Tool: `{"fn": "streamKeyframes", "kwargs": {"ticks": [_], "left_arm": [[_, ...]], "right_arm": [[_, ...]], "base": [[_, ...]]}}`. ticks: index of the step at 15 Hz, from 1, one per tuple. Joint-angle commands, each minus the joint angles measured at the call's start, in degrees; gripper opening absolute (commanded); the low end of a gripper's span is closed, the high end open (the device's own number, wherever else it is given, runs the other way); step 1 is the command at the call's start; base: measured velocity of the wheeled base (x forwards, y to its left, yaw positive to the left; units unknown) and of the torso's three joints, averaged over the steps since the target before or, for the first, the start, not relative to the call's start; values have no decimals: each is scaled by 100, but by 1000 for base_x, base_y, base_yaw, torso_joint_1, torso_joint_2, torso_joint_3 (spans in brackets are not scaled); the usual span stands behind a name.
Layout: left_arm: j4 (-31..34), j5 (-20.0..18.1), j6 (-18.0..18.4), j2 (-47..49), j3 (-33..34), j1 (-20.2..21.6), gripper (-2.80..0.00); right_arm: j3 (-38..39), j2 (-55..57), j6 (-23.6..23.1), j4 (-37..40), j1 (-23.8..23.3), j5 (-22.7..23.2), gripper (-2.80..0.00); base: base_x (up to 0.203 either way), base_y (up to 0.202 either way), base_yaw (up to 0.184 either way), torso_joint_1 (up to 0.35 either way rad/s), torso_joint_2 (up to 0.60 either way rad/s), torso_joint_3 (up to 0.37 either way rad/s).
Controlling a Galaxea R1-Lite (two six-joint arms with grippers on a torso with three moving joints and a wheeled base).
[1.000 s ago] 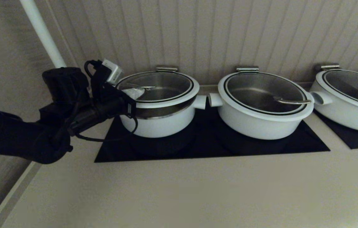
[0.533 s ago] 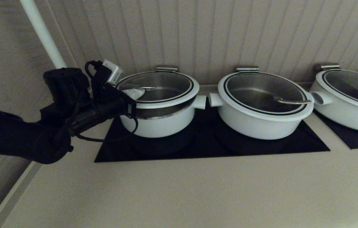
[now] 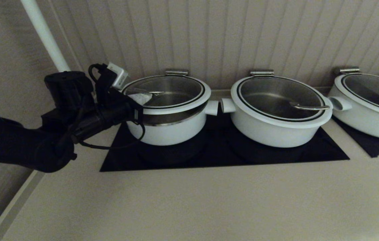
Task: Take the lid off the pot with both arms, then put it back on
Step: Hold the pot lid with the right arm
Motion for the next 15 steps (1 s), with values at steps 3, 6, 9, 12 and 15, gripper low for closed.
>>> {"fn": "streamKeyframes", "kwargs": {"ticks": [3, 6, 9, 12, 15], "left_arm": [[-34, -6, 6, 33, -34, 10, -280], [-26, -6, 0, 113, -350, 10, -280], [-7, -14, 9, 187, -527, 10, -280], [-7, -14, 9, 196, -527, 10, -280], [-7, -14, 0, 204, -527, 10, -280]], "right_arm": [[-494, 1863, -803, -569, 410, 1152, -280], [-745, 2367, -836, -608, 898, 1221, -280], [-892, 2943, -824, -1080, 1194, 1223, -280], [-907, 3731, -712, -2251, 1522, 1241, -280], [-1101, 4399, -272, -3035, 2195, 1244, -280]], "base": [[0, 0, 0, 0, 0, 0], [0, 0, 0, 0, 0, 0], [0, 0, 0, 0, 0, 0], [0, 0, 0, 0, 0, 0], [0, 0, 0, 0, 0, 0]]}}
